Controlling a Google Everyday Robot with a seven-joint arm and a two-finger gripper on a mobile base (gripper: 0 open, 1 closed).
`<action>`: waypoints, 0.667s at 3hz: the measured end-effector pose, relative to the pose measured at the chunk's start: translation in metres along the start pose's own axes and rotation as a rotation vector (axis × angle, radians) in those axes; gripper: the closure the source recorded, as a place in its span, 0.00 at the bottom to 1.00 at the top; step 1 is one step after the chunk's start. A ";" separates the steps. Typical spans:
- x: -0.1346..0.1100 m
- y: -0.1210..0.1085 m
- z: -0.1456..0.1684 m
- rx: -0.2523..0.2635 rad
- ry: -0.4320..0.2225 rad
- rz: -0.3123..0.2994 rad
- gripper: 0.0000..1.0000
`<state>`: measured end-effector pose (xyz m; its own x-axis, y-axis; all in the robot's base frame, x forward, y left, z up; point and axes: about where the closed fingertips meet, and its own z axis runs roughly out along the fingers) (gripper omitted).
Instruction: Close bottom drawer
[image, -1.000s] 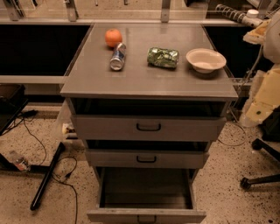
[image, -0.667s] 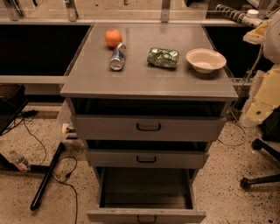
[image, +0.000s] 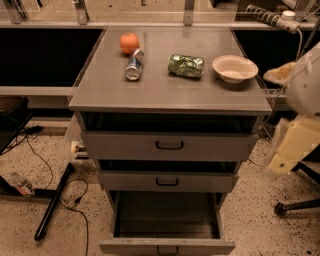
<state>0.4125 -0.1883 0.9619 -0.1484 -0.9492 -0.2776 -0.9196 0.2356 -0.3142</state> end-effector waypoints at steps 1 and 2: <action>0.014 0.024 0.044 -0.007 -0.050 -0.004 0.19; 0.032 0.034 0.097 -0.001 -0.074 0.006 0.42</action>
Offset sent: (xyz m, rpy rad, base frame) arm 0.0119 -0.0091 -0.1778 0.1043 -0.0395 0.0065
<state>0.4122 -0.1906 0.8538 -0.1265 -0.9296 -0.3461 -0.9192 0.2410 -0.3114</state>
